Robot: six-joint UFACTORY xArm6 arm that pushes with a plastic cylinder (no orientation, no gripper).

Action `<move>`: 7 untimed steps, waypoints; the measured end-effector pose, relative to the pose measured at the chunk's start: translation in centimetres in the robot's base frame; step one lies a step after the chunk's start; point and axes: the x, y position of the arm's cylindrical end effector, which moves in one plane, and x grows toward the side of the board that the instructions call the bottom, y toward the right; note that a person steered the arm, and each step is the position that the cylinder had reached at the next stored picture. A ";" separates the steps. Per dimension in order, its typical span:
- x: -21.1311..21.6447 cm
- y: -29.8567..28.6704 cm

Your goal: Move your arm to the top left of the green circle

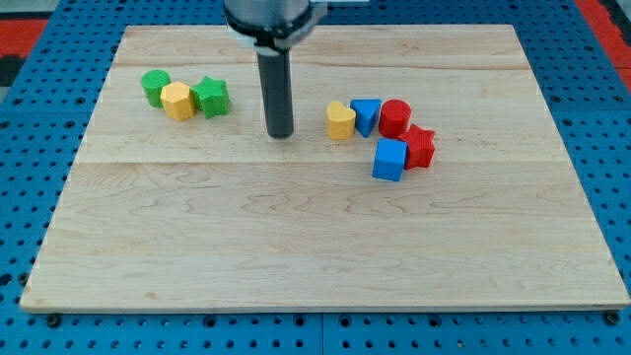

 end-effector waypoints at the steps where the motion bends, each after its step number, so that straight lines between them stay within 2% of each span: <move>1: -2.5 6.4; 2: 0.2 9.2; 3: 0.3 6.5; 5: 1.5 -3.7; 7: 2.5 -25.4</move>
